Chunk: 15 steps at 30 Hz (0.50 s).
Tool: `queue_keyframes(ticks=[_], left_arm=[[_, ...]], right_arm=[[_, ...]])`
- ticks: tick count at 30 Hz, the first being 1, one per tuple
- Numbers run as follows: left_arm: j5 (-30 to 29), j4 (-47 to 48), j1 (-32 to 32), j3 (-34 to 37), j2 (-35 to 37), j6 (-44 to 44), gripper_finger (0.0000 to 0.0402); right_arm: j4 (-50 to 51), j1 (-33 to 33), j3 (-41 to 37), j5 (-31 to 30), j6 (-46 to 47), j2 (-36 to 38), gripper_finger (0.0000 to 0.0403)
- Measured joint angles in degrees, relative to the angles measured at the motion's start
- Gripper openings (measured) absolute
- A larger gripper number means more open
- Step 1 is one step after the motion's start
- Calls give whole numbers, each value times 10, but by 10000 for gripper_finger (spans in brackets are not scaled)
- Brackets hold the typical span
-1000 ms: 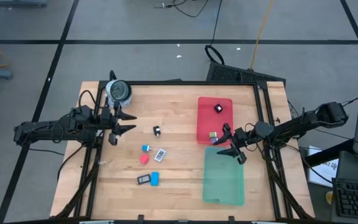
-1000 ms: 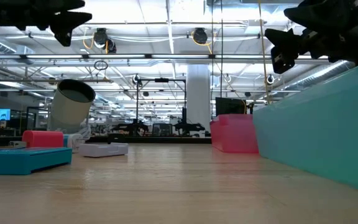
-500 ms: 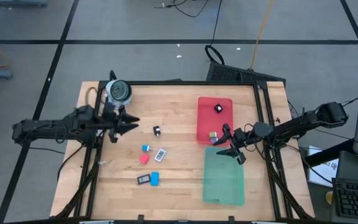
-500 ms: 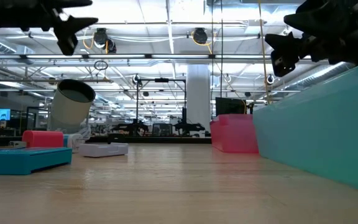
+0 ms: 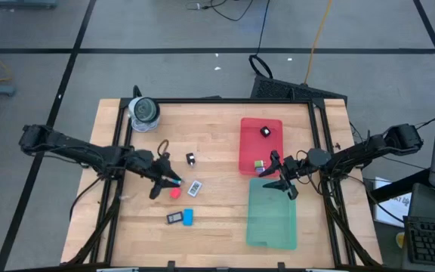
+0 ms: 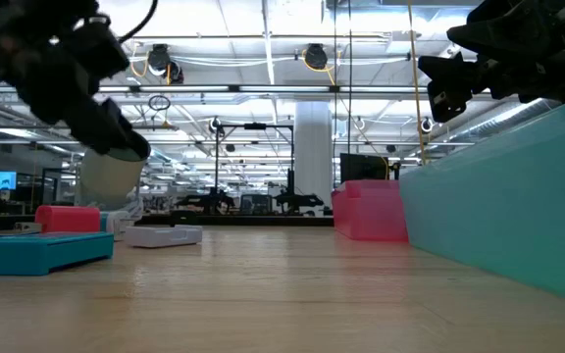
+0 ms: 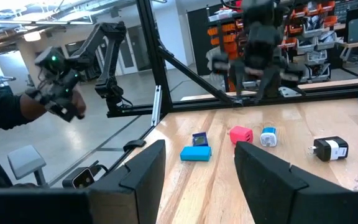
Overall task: Pick & Place Office items
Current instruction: Put the blue charger adapter into the red bin
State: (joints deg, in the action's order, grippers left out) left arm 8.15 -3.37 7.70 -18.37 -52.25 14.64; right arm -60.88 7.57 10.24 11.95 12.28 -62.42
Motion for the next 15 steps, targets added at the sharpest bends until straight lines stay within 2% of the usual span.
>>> queue_keyframes(ticks=[7,10,15], left_arm=[[-78,70,11,0,-58,-109,104],[-109,72,11,0,-74,-118,97],[-127,74,11,-1,-105,-114,93]], right_arm=[[3,0,0,-1,-10,0,180],[3,0,0,-1,-10,0,180],[7,0,0,-1,-10,0,180]])
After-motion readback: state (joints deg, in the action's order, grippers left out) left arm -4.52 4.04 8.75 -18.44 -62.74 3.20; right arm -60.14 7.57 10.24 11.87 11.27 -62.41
